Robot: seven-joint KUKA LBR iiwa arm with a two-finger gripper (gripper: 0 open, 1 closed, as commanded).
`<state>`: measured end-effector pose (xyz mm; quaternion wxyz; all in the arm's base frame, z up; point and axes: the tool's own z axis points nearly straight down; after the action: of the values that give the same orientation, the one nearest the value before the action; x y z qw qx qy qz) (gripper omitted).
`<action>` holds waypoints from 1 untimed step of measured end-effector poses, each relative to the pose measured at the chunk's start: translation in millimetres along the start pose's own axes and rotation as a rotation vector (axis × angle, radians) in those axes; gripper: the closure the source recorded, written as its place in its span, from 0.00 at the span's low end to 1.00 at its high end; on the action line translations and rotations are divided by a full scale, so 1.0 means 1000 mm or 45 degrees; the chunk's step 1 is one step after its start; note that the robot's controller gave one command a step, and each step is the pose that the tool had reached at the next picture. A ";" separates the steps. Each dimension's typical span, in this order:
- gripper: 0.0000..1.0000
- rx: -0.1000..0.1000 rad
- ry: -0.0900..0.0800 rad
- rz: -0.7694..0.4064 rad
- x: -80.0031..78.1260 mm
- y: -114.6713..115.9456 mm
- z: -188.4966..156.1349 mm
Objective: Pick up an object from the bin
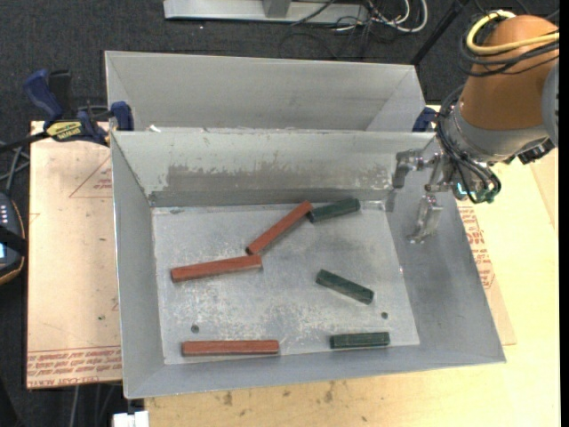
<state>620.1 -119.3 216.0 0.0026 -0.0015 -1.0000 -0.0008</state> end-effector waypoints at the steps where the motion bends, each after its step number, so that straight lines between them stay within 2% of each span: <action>1: 0.00 0.002 -0.010 -0.003 -0.002 0.000 -0.004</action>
Offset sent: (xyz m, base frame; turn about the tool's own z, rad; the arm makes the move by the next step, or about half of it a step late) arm -0.0727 0.0013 -0.1191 0.1521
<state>621.7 -119.0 220.3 -0.0012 -0.0005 -1.0000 0.0000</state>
